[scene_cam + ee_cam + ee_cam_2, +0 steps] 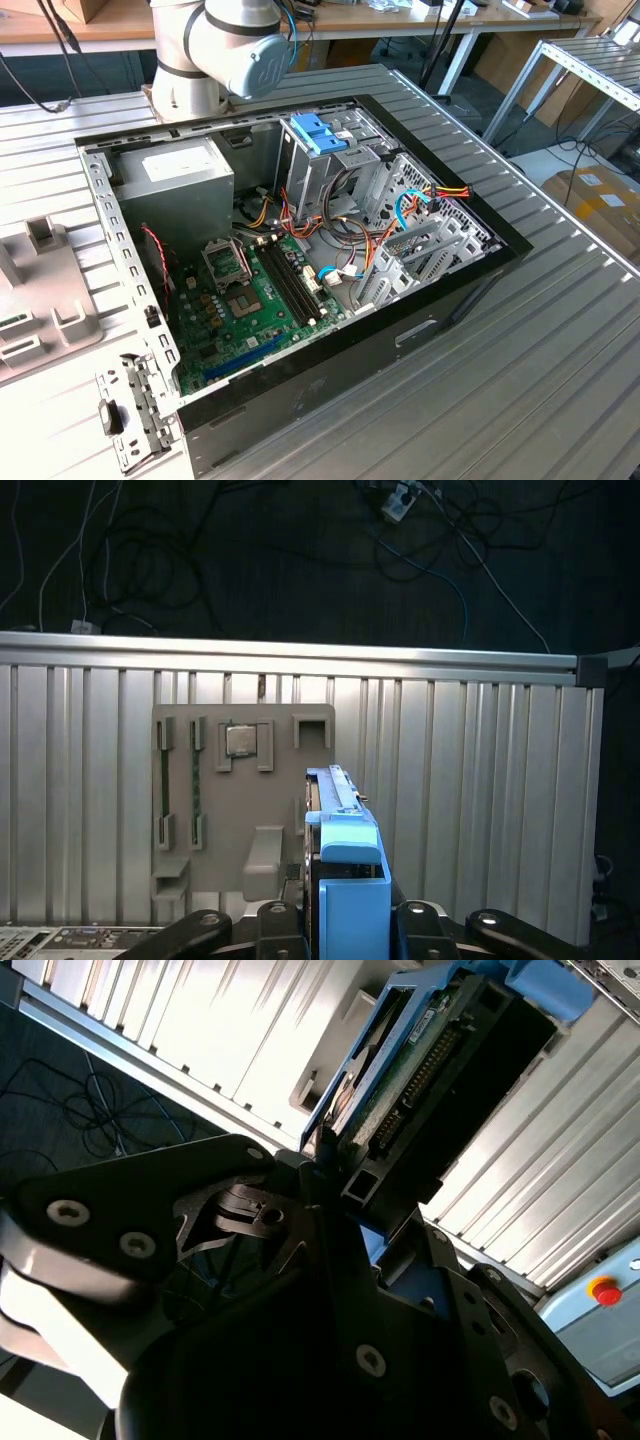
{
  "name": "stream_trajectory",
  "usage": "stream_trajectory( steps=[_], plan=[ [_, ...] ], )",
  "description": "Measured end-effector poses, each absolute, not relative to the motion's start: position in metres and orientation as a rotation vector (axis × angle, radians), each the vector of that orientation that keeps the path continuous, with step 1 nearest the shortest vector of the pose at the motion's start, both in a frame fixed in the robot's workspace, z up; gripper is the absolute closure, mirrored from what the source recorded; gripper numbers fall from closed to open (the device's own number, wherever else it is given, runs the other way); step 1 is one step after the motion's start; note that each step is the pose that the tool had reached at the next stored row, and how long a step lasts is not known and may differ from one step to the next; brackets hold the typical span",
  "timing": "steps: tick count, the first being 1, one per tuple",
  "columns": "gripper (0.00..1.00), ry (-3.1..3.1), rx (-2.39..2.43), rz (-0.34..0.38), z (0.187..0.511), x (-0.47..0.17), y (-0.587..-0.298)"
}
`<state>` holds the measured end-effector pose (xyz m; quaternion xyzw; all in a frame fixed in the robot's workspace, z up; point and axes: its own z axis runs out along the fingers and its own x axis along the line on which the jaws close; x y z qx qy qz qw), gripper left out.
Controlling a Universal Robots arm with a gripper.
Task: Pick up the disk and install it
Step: 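Pick up the disk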
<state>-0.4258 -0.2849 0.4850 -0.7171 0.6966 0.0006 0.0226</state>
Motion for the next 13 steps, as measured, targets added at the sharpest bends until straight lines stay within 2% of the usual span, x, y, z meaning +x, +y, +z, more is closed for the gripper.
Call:
stream_trajectory(
  steps=[13],
  plan=[
    [0.63,2.157,-2.221,0.002,0.485,-0.413,-0.285]
  ],
)
